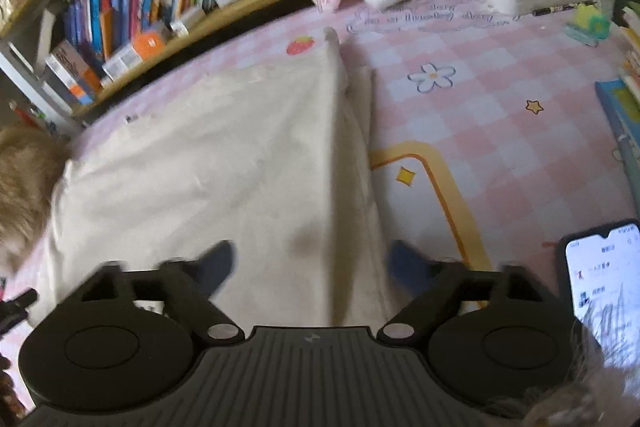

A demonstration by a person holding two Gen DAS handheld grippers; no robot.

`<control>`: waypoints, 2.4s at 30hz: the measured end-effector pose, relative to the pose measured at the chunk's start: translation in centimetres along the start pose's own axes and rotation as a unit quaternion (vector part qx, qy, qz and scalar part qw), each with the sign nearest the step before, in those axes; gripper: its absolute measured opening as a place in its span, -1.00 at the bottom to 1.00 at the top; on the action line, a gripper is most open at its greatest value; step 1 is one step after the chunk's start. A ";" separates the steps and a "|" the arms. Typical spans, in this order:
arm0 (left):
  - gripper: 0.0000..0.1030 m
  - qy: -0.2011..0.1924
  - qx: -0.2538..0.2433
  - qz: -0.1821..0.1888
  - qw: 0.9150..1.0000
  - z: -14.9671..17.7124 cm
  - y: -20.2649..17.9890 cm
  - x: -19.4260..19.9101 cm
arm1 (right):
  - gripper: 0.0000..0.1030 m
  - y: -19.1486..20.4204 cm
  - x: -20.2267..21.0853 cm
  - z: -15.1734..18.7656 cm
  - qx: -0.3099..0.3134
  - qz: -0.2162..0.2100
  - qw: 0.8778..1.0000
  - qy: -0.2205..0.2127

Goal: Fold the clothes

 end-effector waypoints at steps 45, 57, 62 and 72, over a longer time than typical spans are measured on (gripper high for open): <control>0.85 0.017 0.094 -0.057 0.994 2.9 1.0 2.0 | 0.90 5.5 -0.9 1.3 0.330 -0.008 0.944 -0.016; 0.84 0.039 0.163 -0.044 0.985 3.8 2.5 2.9 | 1.00 5.2 -2.6 3.6 0.318 -0.020 0.948 0.027; 0.81 0.050 0.223 -0.022 0.973 4.1 3.4 3.1 | 1.00 4.9 -2.5 3.7 0.312 -0.030 0.949 0.026; 0.34 0.079 0.365 -0.002 0.928 5.3 5.7 2.4 | 1.00 4.8 -2.4 3.7 0.318 -0.035 0.947 0.024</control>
Point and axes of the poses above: each gripper's, at about its wrist camera, not at the fingertips, and x roughly against the way its jaws point, y to its left, z to its underside, the point moved 4 cm from there along -x, roughly the way its jaws point, and after that the axes turned 9 degrees about -z, right-handed, at the moved point
